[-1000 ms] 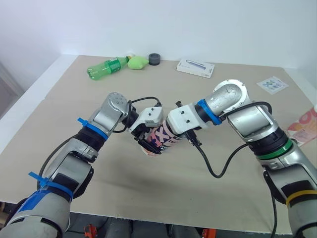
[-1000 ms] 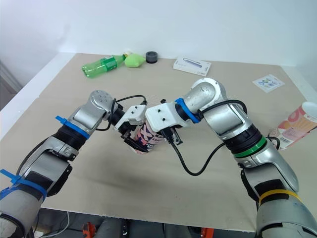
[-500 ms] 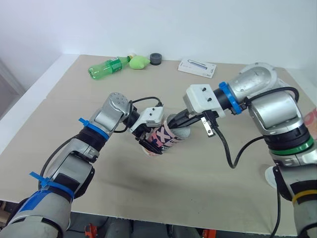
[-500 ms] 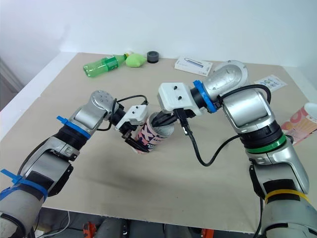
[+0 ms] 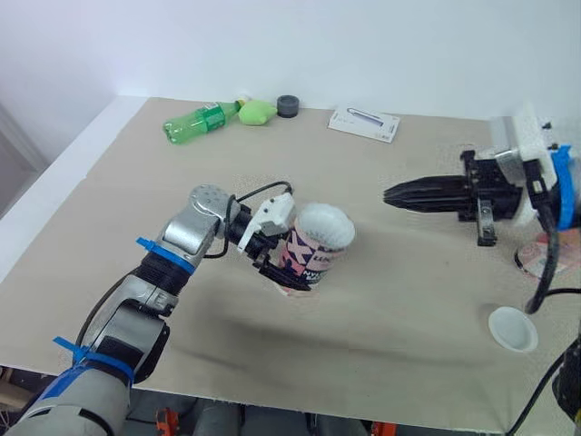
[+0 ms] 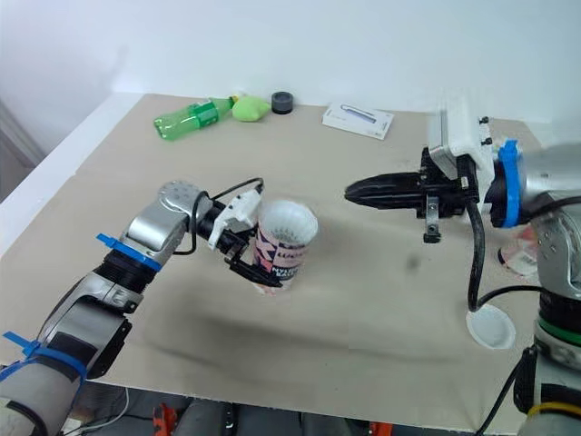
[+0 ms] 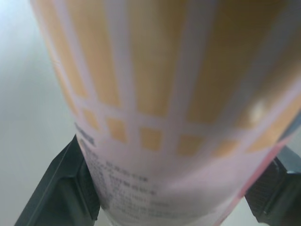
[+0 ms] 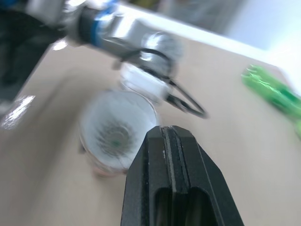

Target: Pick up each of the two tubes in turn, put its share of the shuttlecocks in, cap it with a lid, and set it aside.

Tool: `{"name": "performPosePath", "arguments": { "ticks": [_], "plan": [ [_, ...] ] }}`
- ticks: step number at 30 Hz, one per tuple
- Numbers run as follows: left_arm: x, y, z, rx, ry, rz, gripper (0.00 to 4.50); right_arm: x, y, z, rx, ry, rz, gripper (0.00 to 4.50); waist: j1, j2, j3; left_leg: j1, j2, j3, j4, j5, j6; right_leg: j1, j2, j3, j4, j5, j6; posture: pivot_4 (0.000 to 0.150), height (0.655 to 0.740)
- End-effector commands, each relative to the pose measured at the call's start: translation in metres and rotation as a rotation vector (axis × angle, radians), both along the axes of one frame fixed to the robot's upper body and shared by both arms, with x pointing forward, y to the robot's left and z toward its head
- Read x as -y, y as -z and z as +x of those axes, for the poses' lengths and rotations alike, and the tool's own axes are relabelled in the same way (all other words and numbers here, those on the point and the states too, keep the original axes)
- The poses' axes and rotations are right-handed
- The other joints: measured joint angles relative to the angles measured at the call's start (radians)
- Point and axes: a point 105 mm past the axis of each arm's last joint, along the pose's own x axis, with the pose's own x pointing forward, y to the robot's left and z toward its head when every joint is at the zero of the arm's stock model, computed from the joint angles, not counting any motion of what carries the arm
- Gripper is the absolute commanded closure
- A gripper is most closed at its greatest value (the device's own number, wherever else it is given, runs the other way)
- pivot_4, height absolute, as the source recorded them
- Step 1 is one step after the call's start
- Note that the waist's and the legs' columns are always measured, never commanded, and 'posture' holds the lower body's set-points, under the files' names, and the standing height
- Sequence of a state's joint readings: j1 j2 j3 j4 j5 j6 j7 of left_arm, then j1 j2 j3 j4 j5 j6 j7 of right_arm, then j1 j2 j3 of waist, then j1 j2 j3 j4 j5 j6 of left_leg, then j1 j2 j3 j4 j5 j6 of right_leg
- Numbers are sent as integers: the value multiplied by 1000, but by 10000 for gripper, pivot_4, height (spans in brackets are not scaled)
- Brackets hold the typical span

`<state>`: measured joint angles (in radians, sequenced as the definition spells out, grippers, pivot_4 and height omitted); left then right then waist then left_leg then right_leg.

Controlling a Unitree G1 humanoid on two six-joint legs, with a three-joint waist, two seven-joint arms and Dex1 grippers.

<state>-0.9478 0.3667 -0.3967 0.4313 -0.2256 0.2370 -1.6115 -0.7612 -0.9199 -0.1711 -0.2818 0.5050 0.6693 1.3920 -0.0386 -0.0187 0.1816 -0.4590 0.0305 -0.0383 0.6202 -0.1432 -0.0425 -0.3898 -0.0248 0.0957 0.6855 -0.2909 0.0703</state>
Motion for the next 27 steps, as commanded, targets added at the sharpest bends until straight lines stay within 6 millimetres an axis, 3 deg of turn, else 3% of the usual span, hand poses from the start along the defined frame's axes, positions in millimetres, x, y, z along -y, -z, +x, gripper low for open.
{"name": "performPosePath", "arguments": {
  "ticks": [1, 5, 8, 11, 14, 17, 22, 26, 27],
  "plan": [
    [12, -41, -13, -37, 33, -301, 11411, 39, 9, -12, -28, 243, 103, 44445, 1, 1, 0, 0, 0, 0, 0, 0, 0, 0, 0, 0, 0, 0, 0, 1500, 7294],
    [22, -29, -19, -58, 26, -360, 11411, 62, 20, -9, -36, 421, 145, 44445, 0, 1, 0, 0, 0, 0, 2, 0, 0, 1, 0, 0, 1, 0, 0, 1500, 7294],
    [30, -1, -19, -76, -5, -347, 11411, 86, 33, -7, -23, 613, 158, 44445, -2, 1, 0, 2, 0, 1, 2, 1, 2, 1, 1, 1, 1, 1, 3, 1500, 7294],
    [31, 26, -14, -43, -33, -282, 11411, 90, 40, -18, -34, 658, 159, 44445, 3, 1, -1, 3, -1, 2, 2, 2, 2, 3, 0, 2, 0, 1, 4, 1500, 7294],
    [32, 39, -7, -19, -62, -250, 11411, 98, 53, -27, -56, 731, 137, 44445, 2, 1, -1, 3, -1, 3, 2, 2, 3, 2, 1, 4, 0, 2, 6, 1500, 7294],
    [34, 48, -5, 4, -56, -221, 11411, 111, 64, -40, -74, 818, 135, 44445, 6, 0, -1, 4, -1, 2, 3, 3, 4, 4, 1, 3, -1, 2, 8, 1500, 7294],
    [38, 48, -4, -19, -66, -248, 11411, 151, 72, -60, -71, 1029, 165, 44445, 16, 0, -2, 5, -1, 3, 3, 5, 6, 7, 0, 3, -4, 4, 10, 1500, 7294],
    [37, 52, -8, -24, -51, -256, 11411, 157, 80, -81, -153, 1055, 147, 44445, 15, 0, -3, 6, -2, 5, 4, 6, 8, 8, -2, 5, -5, 4, 8, 1500, 7294],
    [37, 53, -8, -23, -52, -255, 11411, 159, 84, -85, -187, 1062, 141, 41776, 15, 0, -3, 7, -2, 6, 5, 7, 9, 8, -2, 5, -5, 5, 8, 1500, 7294]
  ]
}}
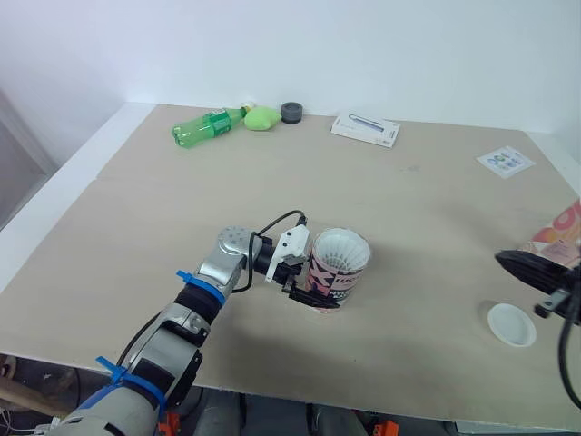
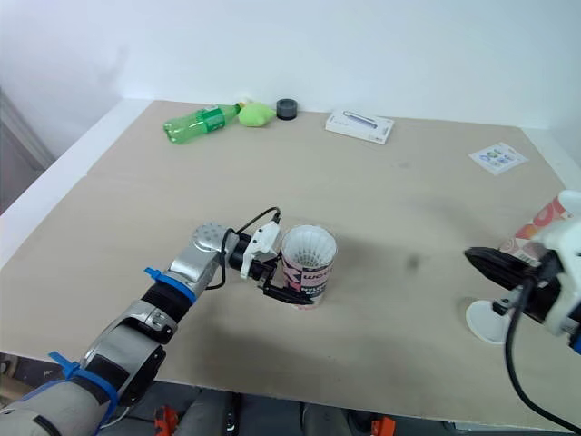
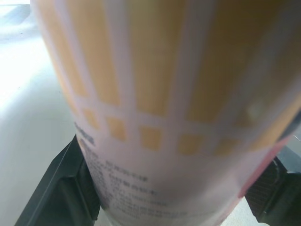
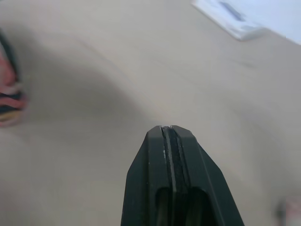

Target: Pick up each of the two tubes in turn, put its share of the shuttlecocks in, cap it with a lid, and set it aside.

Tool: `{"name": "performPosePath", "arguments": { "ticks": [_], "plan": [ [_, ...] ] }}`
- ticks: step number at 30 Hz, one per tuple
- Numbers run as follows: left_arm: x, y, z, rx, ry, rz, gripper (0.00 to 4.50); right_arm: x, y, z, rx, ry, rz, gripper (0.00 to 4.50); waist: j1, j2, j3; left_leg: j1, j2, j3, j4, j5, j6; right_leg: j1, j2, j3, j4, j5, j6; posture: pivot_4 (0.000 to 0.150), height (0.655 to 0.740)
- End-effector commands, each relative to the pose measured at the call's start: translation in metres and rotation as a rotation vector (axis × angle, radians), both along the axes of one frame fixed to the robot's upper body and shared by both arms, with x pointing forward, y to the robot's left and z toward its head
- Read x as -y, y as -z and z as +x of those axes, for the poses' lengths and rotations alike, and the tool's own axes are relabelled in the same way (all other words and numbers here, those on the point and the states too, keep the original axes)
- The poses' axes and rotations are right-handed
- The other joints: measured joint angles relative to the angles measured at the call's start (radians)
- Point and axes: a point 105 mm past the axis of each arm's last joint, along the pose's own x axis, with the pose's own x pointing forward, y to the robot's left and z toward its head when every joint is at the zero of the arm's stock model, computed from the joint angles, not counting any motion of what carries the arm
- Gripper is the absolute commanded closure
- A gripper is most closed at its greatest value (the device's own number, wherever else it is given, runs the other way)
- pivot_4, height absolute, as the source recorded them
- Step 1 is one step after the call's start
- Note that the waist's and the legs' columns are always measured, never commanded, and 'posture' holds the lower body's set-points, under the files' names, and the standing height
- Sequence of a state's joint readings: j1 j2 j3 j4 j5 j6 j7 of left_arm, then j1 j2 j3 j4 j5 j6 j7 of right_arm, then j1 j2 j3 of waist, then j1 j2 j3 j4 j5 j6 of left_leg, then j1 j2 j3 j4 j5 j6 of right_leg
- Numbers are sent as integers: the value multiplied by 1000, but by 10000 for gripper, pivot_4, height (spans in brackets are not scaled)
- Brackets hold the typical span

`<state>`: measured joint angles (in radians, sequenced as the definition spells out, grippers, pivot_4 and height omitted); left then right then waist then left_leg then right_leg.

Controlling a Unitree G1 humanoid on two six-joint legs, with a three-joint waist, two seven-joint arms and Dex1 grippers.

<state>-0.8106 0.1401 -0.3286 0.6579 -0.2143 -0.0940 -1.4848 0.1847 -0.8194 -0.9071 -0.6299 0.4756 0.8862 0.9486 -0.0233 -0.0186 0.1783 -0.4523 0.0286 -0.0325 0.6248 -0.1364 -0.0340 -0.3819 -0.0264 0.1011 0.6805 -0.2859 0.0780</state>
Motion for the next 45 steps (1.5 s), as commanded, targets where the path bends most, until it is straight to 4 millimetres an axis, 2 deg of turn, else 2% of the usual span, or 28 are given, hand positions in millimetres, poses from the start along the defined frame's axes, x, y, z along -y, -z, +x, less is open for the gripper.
{"name": "performPosePath", "arguments": {
  "ticks": [1, 2, 3, 4, 5, 6, 11, 12, 13, 15, 19, 25, 35, 36, 37, 38, 40, 41, 45],
  "plan": [
    [-1, 11, -3, -1, -9, 10, 11411, 18, 5, -32, -87, 72, 7, 39791, 0, 0, 0, 0, 0, 0, 0, 0, 0, 0, 0, 0, 0, 0, 0, 1500, 7294],
    [-1, 11, -3, -2, -10, 10, 11411, 21, 9, -34, -111, 84, -10, 34090, 0, 0, -1, 0, 0, 0, 0, 0, 0, 0, 0, 0, 0, 0, 0, 1500, 7294],
    [-1, 12, -3, -2, -10, 10, 11411, 25, 13, -35, -141, 98, -35, 32855, 0, 1, -1, 0, 1, 0, -1, 0, 0, 0, 0, 0, 0, 0, -1, 1500, 7294],
    [-1, 12, -3, 0, -9, 11, 11411, 30, 20, -37, -182, 109, -81, 29029, 0, 0, -2, 0, 0, 1, -1, 0, 0, 0, 0, 0, 0, 0, -1, 1500, 7294],
    [1, 12, -4, 3, -8, 13, 11411, 35, 27, -39, -223, 109, -132, 22808, 0, 1, -2, 0, 0, 1, -1, 0, 0, 0, 0, 0, -1, 0, -1, 1500, 7294],
    [2, 14, -6, 7, 0, 26, 11411, 41, 34, -37, -273, 99, -165, 21689, 0, 1, -2, 0, 0, 1, -1, 0, 0, 0, 0, 0, -1, -1, -1, 1500, 7294],
    [5, 18, -7, 37, 2, 53, 11411, 75, 44, -11, -374, 54, -256, 21689, -1, -1, -3, 1, 0, 4, -1, 0, 0, 1, -3, 0, -5, 1, 0, 1500, 7294],
    [6, 18, -7, 44, -4, 53, 11411, 81, 46, -7, -394, 49, -265, 21689, -1, 2, -4, 1, -1, 4, -1, 0, 0, 1, -4, 0, -6, 1, 1, 1500, 7294],
    [6, 18, -6, 49, -8, 52, 11411, 85, 47, -4, -412, 38, -269, 21689, 2, 2, -4, 4, -1, 6, -4, 0, 0, 7, -6, 0, -16, 5, 2, 1500, 7294],
    [7, 16, -5, 54, -19, 44, 11411, 92, 51, 5, -454, 11, -264, 21689, 0, 3, -5, 3, -2, 5, -5, 0, 0, 8, -6, -1, -16, 3, 4, 1500, 7294],
    [6, 16, -3, 63, -41, 40, 11411, 93, 64, 15, -538, -73, -257, 21689, -3, 3, -5, 5, -3, 8, -7, 0, 0, 9, -8, 1, -17, 2, 5, 1500, 7294],
    [2, 16, -3, 58, -54, 42, 11411, 101, 71, 30, -571, -73, -248, 21689, -4, 5, -6, 6, -4, 8, -6, 0, 1, 10, -9, 2, -17, 3, 7, 1500, 7294],
    [0, 8, 3, 67, -88, 25, 11411, 108, 91, 29, -658, -105, -265, 21689, -11, 6, -6, 7, -4, 11, -6, 0, 1, 10, -8, 4, -17, 4, 7, 1500, 7294],
    [0, 7, 4, 67, -90, 23, 11411, 107, 93, 28, -667, -112, -259, 26773, -11, 6, -6, 7, -4, 11, -6, 0, 1, 10, -8, 4, -17, 4, 7, 1500, 7294],
    [0, 7, 5, 69, -92, 23, 11411, 106, 94, 28, -670, -116, -261, 27761, -12, 6, -6, 7, -4, 11, -6, 0, 1, 10, -8, 4, -17, 4, 8, 1500, 7294],
    [0, 6, 5, 71, -94, 22, 11411, 106, 94, 29, -671, -117, -263, 32687, -12, 6, -7, 7, -4, 11, -5, 0, 1, 10, -8, 4, -17, 5, 8, 1500, 7294],
    [1, 5, 7, 72, -97, 20, 11411, 105, 96, 28, -677, -132, -255, 38837, -12, 7, -7, 7, -4, 11, -5, 0, 1, 10, -8, 5, -17, 5, 8, 1500, 7294],
    [1, 4, 7, 73, -97, 18, 11411, 104, 96, 29, -675, -138, -256, 43501, -13, 7, -7, 7, -4, 11, -5, 0, 1, 10, -8, 5, -17, 5, 8, 1500, 7294],
    [2, 2, 9, 76, -100, 15, 11411, 102, 92, 32, -656, -147, -241, 44374, -13, 6, -7, 7, -4, 11, -5, 1, 1, 10, -8, 5, -17, 6, 8, 1500, 7294]
  ]
}}
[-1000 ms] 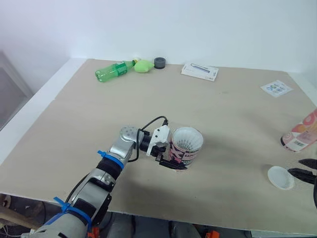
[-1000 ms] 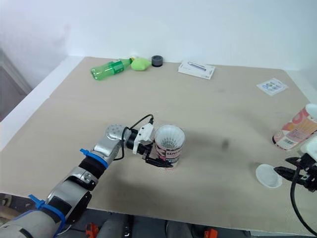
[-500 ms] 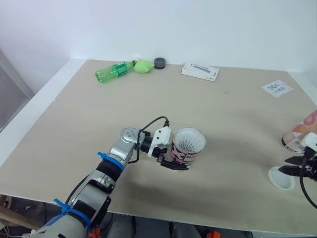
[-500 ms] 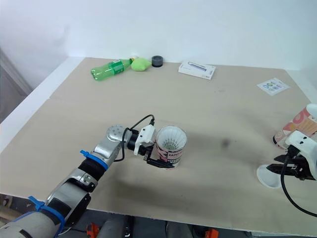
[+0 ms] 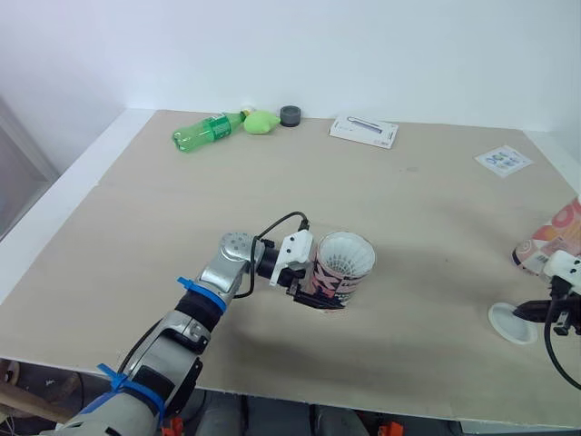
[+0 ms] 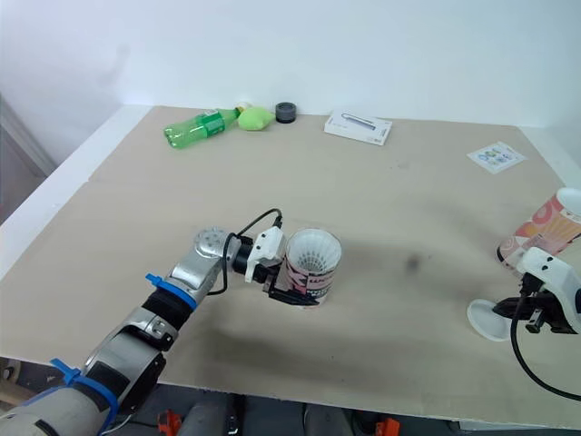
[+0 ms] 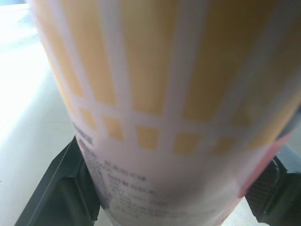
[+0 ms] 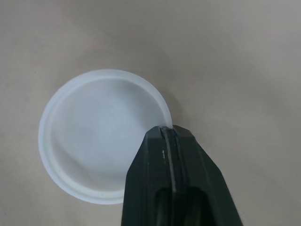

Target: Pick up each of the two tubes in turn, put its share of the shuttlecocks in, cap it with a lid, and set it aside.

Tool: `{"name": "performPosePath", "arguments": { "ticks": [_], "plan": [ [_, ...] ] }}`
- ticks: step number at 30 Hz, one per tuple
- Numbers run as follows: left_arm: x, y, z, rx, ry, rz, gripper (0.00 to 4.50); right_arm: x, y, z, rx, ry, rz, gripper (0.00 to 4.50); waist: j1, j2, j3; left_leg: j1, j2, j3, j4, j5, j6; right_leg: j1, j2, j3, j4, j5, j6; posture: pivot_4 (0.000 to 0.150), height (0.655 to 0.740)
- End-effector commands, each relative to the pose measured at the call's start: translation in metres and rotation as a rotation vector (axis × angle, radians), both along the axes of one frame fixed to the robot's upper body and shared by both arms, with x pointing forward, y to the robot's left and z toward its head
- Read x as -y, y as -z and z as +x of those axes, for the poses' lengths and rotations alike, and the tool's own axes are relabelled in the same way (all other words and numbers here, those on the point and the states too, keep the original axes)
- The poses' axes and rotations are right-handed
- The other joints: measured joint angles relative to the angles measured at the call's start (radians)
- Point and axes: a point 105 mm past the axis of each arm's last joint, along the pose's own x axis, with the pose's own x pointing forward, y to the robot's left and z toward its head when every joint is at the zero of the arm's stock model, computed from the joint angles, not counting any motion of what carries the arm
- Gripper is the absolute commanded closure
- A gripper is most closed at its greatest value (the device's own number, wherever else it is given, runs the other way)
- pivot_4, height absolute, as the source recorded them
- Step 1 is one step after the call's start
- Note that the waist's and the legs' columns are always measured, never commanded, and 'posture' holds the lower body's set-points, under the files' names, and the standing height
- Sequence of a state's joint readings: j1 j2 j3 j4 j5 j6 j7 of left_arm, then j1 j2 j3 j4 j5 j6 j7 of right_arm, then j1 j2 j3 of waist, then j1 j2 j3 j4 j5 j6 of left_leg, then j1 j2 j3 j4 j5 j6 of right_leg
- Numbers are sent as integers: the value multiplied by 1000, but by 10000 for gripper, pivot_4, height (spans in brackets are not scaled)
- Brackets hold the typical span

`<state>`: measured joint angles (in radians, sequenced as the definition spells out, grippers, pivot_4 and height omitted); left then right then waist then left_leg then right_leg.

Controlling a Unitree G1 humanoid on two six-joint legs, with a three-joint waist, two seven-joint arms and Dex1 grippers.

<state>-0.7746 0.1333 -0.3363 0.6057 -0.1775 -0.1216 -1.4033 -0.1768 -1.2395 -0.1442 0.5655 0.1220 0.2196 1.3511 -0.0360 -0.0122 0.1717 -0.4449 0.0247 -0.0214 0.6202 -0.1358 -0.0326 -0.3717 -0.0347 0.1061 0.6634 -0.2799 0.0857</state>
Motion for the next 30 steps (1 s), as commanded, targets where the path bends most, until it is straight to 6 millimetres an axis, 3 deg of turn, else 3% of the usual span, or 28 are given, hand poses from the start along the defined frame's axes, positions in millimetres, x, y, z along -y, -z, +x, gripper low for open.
{"name": "performPosePath", "arguments": {
  "ticks": [1, 4, 6, 10, 14, 18, 23, 30],
  "plan": [
    [-3, 0, 9, 17, -48, 24, 11411, -1, -4, 2, 4, -6, 15, 44374, -2, 0, 0, 0, 0, 0, 0, 0, 0, 0, 0, 0, 0, 0, 0, 1500, 7294],
    [-4, 0, 10, 8, -49, 30, 11411, -7, -20, 9, 53, -33, 6, 44374, -5, 0, 0, 0, 0, 0, 0, 0, 0, 0, 0, 0, 0, 0, 0, 1500, 7294],
    [-4, 1, 10, 3, -46, 38, 11411, -23, -37, 13, 80, -83, 45, 44374, -9, 0, 0, 0, 0, 0, -1, 0, 0, -1, 0, 1, 0, 0, 0, 1500, 7294],
    [-5, 0, 12, -2, -38, 47, 11411, -82, -84, 15, 173, -315, 110, 44374, -11, 3, 1, 0, 0, 1, -1, 0, 0, -1, 0, 1, 0, 0, 0, 1500, 7294],
    [-3, 1, 11, 2, -21, 60, 11411, -158, -133, 2, 293, -594, 183, 44374, -13, 4, 1, 0, 1, 0, -2, 0, 0, -2, 2, 1, 1, 0, 0, 1500, 7294],
    [-1, 2, 10, -3, 0, 65, 11411, -207, -163, -13, 357, -783, 221, 44374, -11, 1, 2, 0, 2, -1, -3, 0, -1, -3, 2, 0, 1, -1, -2, 1500, 7294],
    [5, 0, 6, -46, 47, 70, 11411, -239, -179, -7, 388, -962, 144, 44374, -10, -4, 2, -4, 2, 3, -3, -2, -3, -7, -2, -1, -1, -2, -2, 1500, 7294],
    [6, 5, 1, -68, 100, 129, 11411, -261, -167, 21, 330, -1096, 17, 44374, -7, -4, 2, -16, 2, 1, -3, -2, -2, -20, 1, -1, 1, 2, -1, 1500, 7294]
  ]
}}
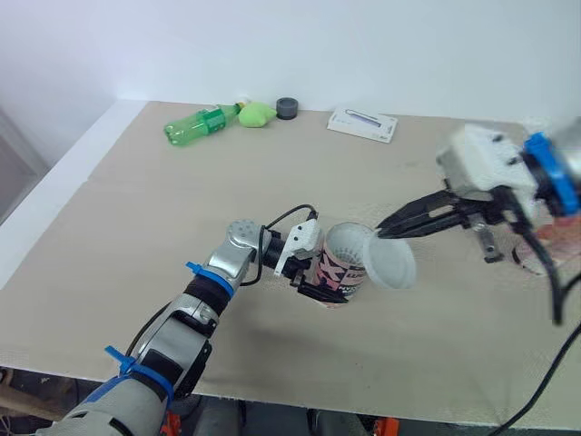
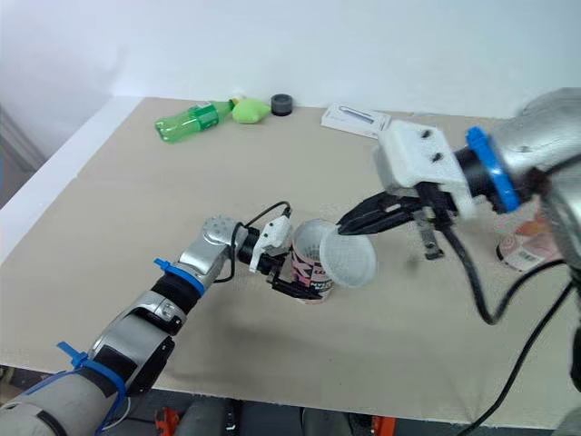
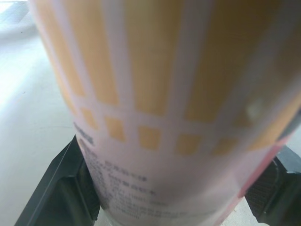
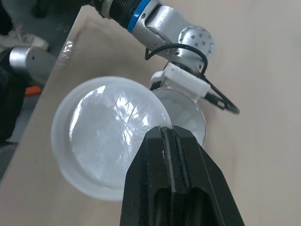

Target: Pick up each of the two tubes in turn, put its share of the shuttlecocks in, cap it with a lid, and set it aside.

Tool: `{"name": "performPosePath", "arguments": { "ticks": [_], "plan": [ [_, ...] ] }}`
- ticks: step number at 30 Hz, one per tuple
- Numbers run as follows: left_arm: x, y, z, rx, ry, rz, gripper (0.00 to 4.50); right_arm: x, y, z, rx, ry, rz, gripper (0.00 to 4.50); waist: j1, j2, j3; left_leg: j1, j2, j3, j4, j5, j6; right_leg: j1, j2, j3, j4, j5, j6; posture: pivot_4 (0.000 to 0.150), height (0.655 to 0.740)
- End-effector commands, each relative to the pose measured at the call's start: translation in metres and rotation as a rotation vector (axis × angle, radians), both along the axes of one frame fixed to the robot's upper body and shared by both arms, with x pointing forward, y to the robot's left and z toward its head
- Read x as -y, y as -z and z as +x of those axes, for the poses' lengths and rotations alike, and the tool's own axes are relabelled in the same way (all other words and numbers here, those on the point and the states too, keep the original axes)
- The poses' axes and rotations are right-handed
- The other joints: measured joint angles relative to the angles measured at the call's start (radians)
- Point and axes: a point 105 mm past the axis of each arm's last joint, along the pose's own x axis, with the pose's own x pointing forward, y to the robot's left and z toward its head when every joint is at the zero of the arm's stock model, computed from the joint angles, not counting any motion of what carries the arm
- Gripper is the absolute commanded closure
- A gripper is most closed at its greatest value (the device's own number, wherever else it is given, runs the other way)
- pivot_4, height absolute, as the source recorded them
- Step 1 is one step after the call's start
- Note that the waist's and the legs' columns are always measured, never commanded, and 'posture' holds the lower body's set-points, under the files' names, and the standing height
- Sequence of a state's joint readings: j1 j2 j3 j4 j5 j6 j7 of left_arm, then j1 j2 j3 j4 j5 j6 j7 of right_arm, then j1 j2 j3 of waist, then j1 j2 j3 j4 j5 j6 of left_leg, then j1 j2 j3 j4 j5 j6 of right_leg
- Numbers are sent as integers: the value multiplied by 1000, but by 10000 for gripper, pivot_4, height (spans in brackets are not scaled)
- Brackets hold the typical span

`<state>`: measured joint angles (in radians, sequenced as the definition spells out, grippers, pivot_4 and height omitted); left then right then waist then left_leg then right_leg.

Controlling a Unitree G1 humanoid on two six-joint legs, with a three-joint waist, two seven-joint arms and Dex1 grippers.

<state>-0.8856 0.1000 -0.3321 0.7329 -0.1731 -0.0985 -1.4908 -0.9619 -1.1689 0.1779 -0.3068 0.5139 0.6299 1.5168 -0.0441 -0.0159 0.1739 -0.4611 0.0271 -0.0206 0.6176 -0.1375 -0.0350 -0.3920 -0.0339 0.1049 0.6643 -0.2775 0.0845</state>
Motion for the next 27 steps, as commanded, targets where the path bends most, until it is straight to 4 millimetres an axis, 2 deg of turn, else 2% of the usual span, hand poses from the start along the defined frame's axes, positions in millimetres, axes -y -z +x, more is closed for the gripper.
{"name": "performPosePath", "arguments": {
  "ticks": [1, 5, 11, 19, 27],
  "plan": [
    [-2, 14, -3, -21, 23, 89, 11411, -4, 2, 15, 39, -31, -85, 44374, 3, 0, 0, 0, 0, -1, 0, 0, 0, 0, 1, 0, 1, -1, -1, 1500, 7294],
    [-6, 18, -2, -22, 29, 124, 11411, -11, 7, 31, 58, -64, -145, 44374, 1, 0, 0, -1, 0, -3, -1, -1, 0, 0, 2, 0, 1, -1, -3, 1500, 7294],
    [-8, 17, -1, -22, 22, 122, 11411, -24, 10, 40, 107, -127, -208, 44374, -1, 0, 0, -1, 2, -5, -1, -1, 0, 0, 5, -1, 2, 1, -5, 1500, 7294],
    [-11, 15, 1, -22, 2, 112, 11411, -43, 6, 31, 172, -226, -212, 44374, -1, 0, 0, 0, 4, -7, 0, 0, 0, 0, 9, -1, 3, 2, -7, 1500, 7294],
    [-11, 13, 3, -18, -10, 106, 11411, -42, 11, 27, 200, -243, -232, 44374, -1, 0, 0, 0, 4, -8, 0, 0, 0, 1, 9, -2, 4, 2, -8, 1500, 7294]
  ]
}}
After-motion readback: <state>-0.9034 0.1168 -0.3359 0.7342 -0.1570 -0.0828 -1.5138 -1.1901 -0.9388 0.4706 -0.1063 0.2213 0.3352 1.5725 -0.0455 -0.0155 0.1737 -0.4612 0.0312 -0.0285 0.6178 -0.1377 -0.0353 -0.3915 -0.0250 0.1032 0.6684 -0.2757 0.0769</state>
